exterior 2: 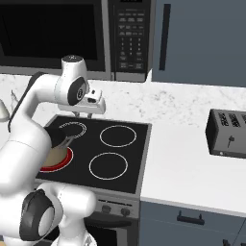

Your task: Put the lime and onion in the pot. Retrieve the spatula and lightly stir the vegetables in the pot.

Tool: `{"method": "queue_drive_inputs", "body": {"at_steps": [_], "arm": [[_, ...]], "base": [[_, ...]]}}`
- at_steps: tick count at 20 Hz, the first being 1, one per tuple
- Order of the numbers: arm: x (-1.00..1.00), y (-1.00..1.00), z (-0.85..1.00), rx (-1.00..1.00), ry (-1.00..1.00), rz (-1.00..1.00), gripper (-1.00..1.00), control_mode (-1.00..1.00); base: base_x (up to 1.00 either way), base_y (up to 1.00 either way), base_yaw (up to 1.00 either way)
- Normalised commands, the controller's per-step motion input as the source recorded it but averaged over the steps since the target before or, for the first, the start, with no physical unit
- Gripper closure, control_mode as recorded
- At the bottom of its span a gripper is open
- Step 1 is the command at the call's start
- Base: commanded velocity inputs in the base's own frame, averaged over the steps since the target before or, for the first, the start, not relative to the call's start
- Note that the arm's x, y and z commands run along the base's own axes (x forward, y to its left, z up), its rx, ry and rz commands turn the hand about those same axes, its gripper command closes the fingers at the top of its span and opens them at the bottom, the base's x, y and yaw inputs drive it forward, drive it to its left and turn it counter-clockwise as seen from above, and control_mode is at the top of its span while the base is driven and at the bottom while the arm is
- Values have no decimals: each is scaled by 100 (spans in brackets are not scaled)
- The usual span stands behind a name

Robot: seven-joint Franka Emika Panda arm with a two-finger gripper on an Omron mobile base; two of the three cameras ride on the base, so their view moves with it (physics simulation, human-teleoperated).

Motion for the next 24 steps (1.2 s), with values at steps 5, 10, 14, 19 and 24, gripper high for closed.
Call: {"method": "queue_drive_inputs", "body": {"at_steps": [5, 10, 14, 19, 24], "arm": [[-8, 0, -3, 0, 0, 0, -100, -100], [-8, 34, -19, -5, 1, 0, -100, -100], [0, 24, -17, 0, 2, 0, -100, -100], [0, 29, -8, -1, 6, 0, -100, -100], [-10, 19, 0, 0, 1, 0, -100, 100]], "base": [[0, 0, 0], [0, 0, 0], [0, 0, 0], [0, 0, 0], [-11, 19, 0]]}}
